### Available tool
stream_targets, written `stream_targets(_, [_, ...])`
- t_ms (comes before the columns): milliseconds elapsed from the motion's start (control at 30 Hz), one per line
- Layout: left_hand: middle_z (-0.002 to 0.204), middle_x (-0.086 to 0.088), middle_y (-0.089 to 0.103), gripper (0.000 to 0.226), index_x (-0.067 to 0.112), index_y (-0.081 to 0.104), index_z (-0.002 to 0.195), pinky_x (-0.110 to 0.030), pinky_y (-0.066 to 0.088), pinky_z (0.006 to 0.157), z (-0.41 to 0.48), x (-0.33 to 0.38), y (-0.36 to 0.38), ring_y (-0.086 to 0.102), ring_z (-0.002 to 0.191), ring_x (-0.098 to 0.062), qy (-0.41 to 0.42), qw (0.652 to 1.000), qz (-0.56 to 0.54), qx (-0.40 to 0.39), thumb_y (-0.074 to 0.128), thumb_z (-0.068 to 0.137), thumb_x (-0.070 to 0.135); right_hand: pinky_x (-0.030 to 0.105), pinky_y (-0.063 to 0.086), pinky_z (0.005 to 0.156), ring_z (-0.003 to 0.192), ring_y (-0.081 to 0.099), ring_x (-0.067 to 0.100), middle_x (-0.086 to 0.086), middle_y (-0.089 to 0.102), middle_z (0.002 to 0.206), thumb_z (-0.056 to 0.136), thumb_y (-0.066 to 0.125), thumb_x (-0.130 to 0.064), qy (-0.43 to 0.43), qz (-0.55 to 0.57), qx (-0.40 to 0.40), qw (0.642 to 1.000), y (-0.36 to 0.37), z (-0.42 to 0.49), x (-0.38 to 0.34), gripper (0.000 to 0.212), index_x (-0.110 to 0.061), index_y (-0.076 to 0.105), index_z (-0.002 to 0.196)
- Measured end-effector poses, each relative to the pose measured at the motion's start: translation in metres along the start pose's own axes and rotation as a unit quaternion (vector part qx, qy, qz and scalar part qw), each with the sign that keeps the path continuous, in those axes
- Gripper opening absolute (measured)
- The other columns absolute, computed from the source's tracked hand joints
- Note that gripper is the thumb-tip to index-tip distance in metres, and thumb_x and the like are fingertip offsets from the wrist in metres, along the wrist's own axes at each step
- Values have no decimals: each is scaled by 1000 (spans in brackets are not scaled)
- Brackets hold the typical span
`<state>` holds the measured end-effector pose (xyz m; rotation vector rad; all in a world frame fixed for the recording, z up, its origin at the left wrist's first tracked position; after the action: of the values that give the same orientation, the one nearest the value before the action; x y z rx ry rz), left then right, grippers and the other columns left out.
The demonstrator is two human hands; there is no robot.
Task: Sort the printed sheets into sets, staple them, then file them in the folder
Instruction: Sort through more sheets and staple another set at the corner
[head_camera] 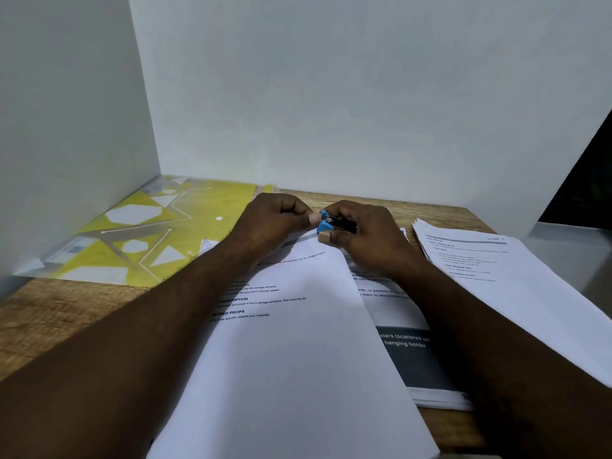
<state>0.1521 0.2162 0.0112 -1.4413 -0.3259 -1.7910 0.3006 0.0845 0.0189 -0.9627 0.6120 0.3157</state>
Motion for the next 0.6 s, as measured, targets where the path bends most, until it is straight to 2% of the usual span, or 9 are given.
stream_targets(167, [91, -16, 76, 23, 10, 78, 82, -37, 51, 83, -1, 3, 0, 63, 78, -13, 10, 1000, 15, 13, 84, 87, 31, 41, 57, 90, 94, 71, 14, -10, 77, 98, 84, 85, -28, -1, -21, 12, 1000, 2, 1, -2, 25, -32, 74, 106])
stream_targets(233, [88, -5, 78, 24, 18, 78, 88, -40, 55, 86, -1, 5, 0, 71, 83, -17, 19, 999, 22, 19, 85, 84, 40, 42, 57, 89, 94, 71, 14, -11, 77, 98, 83, 84, -32, -2, -28, 20, 999, 2, 1, -3, 25, -34, 74, 106])
stream_targets(300, [92, 6, 79, 37, 31, 75, 104, -38, 53, 82, -3, 7, 1, 72, 87, -16, 19, 999, 43, 13, 90, 75, 49, 43, 58, 86, 92, 71, 12, -12, 77, 95, 80, 76, -40, -1, -33, 24, 999, 2, 1, -5, 24, -35, 74, 103])
stream_targets(333, [94, 10, 78, 47, 36, 73, 111, -36, 52, 79, -4, 7, 2, 70, 83, -13, 25, 998, 61, 7, 93, 70, 50, 43, 58, 84, 91, 71, 11, -12, 77, 94, 78, 71, -42, 2, -37, 25, 999, 1, 0, -6, 25, -35, 74, 102])
stream_targets(400, [97, 14, 75, 56, 39, 74, 115, -32, 53, 77, -5, 5, 5, 66, 77, -4, 50, 995, 88, -1, 97, 65, 48, 43, 58, 84, 91, 71, 11, -12, 77, 94, 75, 67, -41, 9, -38, 28, 999, 0, 0, -7, 30, -34, 75, 103])
stream_targets(467, [102, 13, 75, 52, 38, 77, 112, -37, 56, 81, -5, 4, 6, 68, 86, -4, 74, 993, 88, -3, 98, 65, 45, 44, 59, 85, 92, 72, 10, -13, 77, 95, 75, 69, -40, 12, -33, 28, 999, 0, -1, -8, 31, -33, 76, 105])
stream_targets(600, [117, 16, 74, 51, 37, 78, 116, -48, 57, 100, -7, 7, 7, 70, 109, -7, 105, 992, 65, -8, 96, 68, 41, 40, 59, 88, 97, 72, 9, -12, 78, 101, 77, 69, -38, 3, -29, 30, 999, 0, -1, -11, 38, -30, 78, 113])
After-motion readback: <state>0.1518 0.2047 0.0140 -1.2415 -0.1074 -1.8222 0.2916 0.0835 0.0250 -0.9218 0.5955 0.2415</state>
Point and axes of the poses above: each hand's wrist, its own z-axis towards the middle knuckle, its own y-axis out of the palm, x = y × z, the point moved 3 cm from there along z, towards the middle knuckle
